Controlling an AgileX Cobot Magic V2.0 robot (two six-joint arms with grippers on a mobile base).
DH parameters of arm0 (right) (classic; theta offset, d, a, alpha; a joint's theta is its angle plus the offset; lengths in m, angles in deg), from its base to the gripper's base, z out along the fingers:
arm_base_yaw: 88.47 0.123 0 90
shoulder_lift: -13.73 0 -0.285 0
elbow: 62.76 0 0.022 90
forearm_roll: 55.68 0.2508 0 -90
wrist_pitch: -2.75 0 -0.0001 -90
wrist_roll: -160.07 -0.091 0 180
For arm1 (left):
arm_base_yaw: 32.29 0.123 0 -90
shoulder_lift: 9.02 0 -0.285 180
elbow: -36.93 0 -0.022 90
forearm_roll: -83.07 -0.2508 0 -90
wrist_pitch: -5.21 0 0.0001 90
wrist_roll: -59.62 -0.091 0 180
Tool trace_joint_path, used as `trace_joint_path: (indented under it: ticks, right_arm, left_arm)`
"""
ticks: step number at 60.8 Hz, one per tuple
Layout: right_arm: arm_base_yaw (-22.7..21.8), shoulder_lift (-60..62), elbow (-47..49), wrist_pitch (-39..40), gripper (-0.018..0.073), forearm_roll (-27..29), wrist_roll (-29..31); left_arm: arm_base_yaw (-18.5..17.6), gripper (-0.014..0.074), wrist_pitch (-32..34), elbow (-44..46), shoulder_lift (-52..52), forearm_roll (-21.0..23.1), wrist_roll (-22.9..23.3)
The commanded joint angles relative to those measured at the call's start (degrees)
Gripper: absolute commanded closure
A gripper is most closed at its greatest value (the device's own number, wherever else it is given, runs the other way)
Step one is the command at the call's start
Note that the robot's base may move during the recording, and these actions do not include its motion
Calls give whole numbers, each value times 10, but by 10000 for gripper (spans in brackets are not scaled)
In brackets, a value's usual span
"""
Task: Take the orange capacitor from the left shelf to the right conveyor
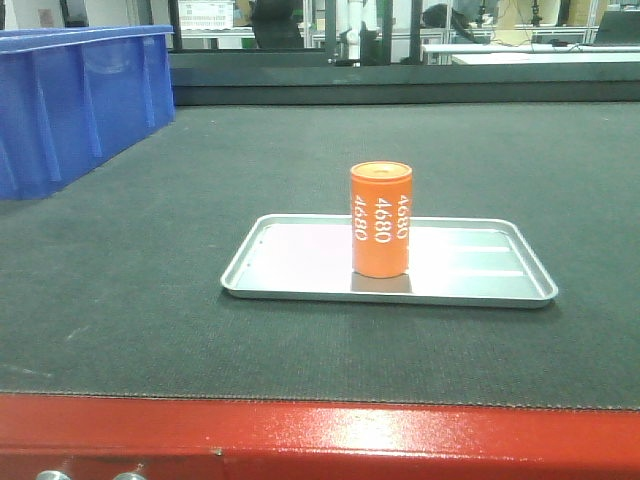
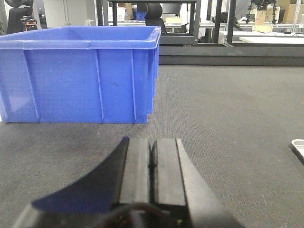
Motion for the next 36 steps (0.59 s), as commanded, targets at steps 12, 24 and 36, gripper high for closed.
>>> trace_joint_path:
  ticks: [12, 24, 36]
  right_arm:
    - [-4, 12, -1, 51, 511, -5, 6]
    - [-4, 12, -1, 51, 511, -5, 6]
    - [-4, 12, -1, 51, 511, -5, 6]
  left_arm:
    - [1, 701, 52, 4, 6, 3, 0]
    - [1, 701, 52, 4, 6, 3, 0]
    - [1, 701, 52, 4, 6, 3, 0]
